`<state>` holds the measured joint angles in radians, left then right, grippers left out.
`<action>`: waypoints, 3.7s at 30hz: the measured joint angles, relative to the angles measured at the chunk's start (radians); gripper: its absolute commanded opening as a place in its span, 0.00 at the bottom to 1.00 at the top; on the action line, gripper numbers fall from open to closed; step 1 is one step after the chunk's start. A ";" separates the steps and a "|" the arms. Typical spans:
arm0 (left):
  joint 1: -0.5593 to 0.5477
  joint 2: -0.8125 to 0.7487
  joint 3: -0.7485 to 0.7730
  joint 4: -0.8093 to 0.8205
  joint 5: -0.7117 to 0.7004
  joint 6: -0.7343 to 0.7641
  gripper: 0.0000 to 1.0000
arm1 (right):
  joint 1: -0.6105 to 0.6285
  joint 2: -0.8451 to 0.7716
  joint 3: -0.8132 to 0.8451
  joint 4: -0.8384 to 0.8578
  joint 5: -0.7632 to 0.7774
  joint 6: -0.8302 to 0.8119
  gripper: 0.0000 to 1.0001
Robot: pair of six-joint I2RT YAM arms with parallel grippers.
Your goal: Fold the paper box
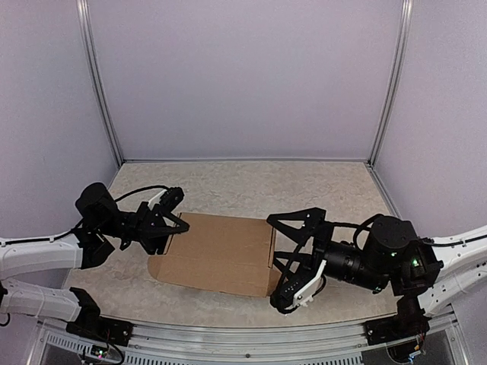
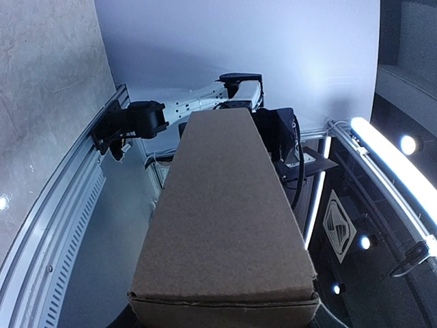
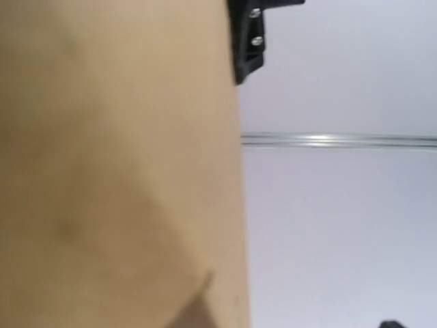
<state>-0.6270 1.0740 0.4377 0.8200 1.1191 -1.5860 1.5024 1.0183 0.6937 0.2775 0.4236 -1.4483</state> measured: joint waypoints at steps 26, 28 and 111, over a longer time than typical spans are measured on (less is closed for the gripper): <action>-0.003 -0.020 0.013 -0.153 0.056 0.166 0.00 | 0.064 0.034 -0.032 -0.006 0.017 -0.112 0.64; -0.003 -0.014 0.013 -0.142 0.061 0.167 0.00 | 0.068 0.034 -0.039 0.005 0.019 -0.112 0.63; 0.062 -0.126 0.283 -1.088 -0.679 1.176 0.71 | -0.701 0.315 -0.027 -0.079 -1.160 1.340 0.21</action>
<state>-0.5652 0.9482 0.7212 -0.2680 0.4400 -0.4095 0.8017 1.3334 0.6670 0.1982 -0.7368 -0.1085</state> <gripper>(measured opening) 0.773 0.490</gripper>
